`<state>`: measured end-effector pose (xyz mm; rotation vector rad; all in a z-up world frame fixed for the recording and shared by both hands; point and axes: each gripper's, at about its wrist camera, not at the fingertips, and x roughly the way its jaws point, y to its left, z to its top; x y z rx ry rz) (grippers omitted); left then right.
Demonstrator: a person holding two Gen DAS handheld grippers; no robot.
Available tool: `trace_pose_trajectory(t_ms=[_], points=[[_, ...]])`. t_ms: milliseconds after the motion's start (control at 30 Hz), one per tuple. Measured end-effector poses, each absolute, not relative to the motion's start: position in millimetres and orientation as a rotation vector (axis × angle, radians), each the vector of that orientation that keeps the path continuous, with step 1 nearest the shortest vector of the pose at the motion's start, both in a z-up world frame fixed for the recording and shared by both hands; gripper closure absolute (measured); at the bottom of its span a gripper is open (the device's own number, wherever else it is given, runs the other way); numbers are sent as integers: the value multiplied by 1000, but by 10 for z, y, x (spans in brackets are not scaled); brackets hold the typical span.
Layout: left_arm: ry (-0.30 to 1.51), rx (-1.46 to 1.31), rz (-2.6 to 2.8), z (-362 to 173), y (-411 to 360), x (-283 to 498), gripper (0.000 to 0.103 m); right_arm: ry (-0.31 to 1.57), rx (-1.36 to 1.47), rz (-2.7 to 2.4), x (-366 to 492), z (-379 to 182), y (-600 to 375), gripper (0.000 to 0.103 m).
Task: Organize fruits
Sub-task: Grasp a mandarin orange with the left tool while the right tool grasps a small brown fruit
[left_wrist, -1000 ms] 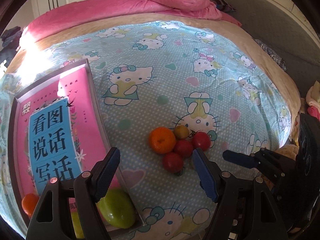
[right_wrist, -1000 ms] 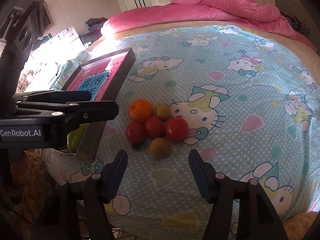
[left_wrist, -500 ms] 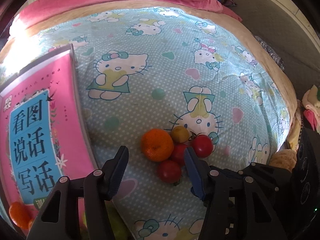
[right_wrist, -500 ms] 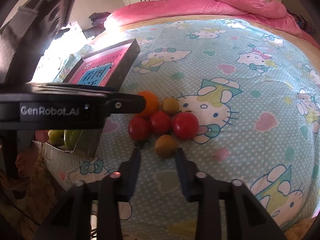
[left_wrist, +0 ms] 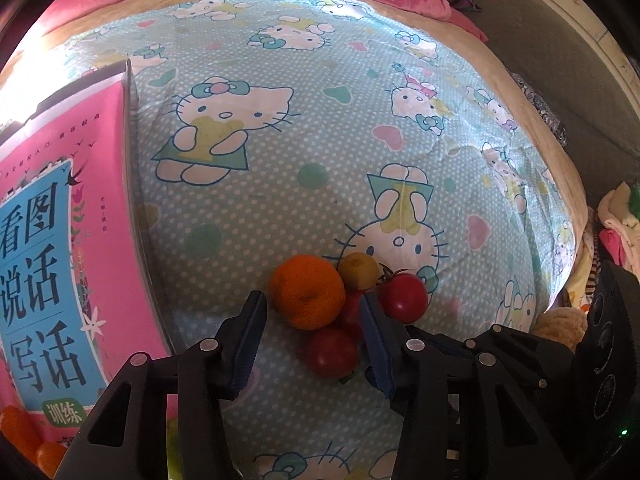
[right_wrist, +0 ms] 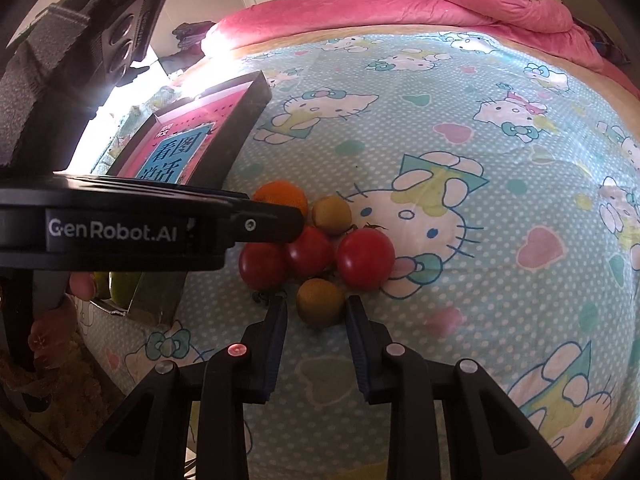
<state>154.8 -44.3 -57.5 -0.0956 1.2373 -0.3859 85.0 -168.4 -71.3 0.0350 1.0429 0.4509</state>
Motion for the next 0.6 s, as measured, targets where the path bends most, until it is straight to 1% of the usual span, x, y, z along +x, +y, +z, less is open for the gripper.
trace_pose_trajectory(t_ms=[233, 367, 467, 533, 600], points=[[1235, -104, -379, -591, -474, 1619, 57, 1043, 28, 448, 890, -740, -1657, 72], [1229, -90, -373, -597, -489, 1616, 58, 1045, 21, 444, 892, -754, -1650, 75], [1220, -89, -368, -598, -490, 1602, 58, 1049, 37, 445, 903, -761, -1667, 76], [1212, -91, -357, -600, -477, 1594, 63, 1050, 43, 447, 915, -766, -1671, 76], [1207, -104, -362, -594, -453, 1587, 63, 1049, 40, 448, 913, -764, -1673, 76]])
